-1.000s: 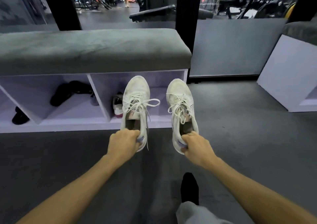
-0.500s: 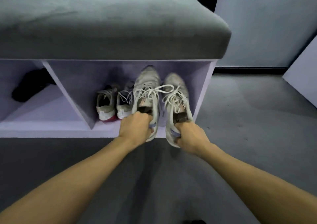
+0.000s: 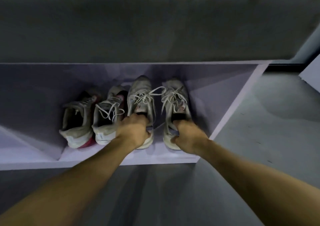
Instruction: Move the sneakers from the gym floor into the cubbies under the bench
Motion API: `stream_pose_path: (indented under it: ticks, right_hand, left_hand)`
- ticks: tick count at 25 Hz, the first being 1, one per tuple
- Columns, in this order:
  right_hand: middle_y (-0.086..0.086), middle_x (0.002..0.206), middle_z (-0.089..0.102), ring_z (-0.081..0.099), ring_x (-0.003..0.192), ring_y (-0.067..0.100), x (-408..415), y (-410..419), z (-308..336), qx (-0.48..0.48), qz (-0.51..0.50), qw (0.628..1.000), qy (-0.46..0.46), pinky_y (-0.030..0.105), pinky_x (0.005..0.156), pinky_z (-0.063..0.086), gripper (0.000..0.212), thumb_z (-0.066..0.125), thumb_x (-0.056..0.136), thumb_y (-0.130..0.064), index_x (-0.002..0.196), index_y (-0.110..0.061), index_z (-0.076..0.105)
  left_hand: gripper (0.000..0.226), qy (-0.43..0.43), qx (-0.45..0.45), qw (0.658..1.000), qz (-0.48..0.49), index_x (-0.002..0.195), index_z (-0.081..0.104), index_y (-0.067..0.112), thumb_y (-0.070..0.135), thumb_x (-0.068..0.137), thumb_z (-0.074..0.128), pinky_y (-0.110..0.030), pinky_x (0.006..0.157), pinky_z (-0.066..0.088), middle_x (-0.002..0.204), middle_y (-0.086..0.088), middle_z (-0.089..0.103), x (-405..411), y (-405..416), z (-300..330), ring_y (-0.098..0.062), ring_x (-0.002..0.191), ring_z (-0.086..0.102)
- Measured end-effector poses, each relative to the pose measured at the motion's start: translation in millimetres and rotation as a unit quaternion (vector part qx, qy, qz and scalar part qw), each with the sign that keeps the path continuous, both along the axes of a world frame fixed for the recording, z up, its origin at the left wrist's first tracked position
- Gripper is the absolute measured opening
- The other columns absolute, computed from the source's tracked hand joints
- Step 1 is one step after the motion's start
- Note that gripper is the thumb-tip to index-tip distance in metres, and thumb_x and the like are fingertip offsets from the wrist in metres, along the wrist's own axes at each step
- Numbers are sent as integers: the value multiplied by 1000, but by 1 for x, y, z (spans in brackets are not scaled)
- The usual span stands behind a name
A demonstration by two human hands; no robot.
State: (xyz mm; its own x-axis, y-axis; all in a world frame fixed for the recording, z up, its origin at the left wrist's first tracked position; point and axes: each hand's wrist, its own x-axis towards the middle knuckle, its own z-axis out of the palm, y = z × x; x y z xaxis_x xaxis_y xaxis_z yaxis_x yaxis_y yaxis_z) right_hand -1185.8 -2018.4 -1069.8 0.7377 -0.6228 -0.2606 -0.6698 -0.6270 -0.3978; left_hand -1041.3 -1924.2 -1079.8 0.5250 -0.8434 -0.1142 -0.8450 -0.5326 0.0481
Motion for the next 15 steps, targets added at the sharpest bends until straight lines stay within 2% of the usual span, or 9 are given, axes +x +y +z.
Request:
stream_pose_path:
  ticks: [3,5,7,10,12,15]
  right_hand:
    - [-3,128,54,51,118,20,10,-14,-18,45,-24,998,-21,25,98,41,46,64,83,-14,127,-20,50]
    - [-4,130,54,52,118,20,13,-18,-31,49,-36,998,-30,29,99,43,49,66,80,-13,126,-23,51]
    - [2,133,50,50,118,24,13,-18,-37,-3,-19,1000,-3,35,97,45,49,66,80,-17,125,-22,50]
    - [1,133,46,44,120,22,11,-13,-27,-88,-8,996,-15,33,95,43,52,70,77,-31,123,-22,46]
    - [-2,136,40,37,123,22,7,-8,-14,-131,-6,990,-54,34,98,37,67,72,72,-41,127,-25,37]
    - [-4,145,29,27,132,22,-3,3,3,-168,-2,982,-81,37,106,31,93,75,66,-52,139,-28,23]
  left_hand:
    - [25,17,10,1000,-3,106,61,24,38,85,59,-29,77,39,113,-5,61,10,-7,-18,-27,104,57]
    - [27,51,5,999,-4,111,59,25,35,86,59,-27,79,43,114,-4,63,17,-7,-26,-26,104,59]
    - [37,106,-45,993,-1,120,54,26,35,85,61,-31,84,48,119,-2,63,21,-5,-27,-25,106,59]
    - [58,81,-101,991,12,127,43,32,51,76,65,-30,76,46,128,5,54,13,1,-9,-25,108,56]
    - [70,65,-142,987,25,127,39,33,60,68,64,-32,76,45,131,8,47,4,11,4,-23,114,52]
    - [82,38,-206,978,10,126,42,29,70,56,57,-40,79,52,130,5,47,-3,30,14,-23,117,48]
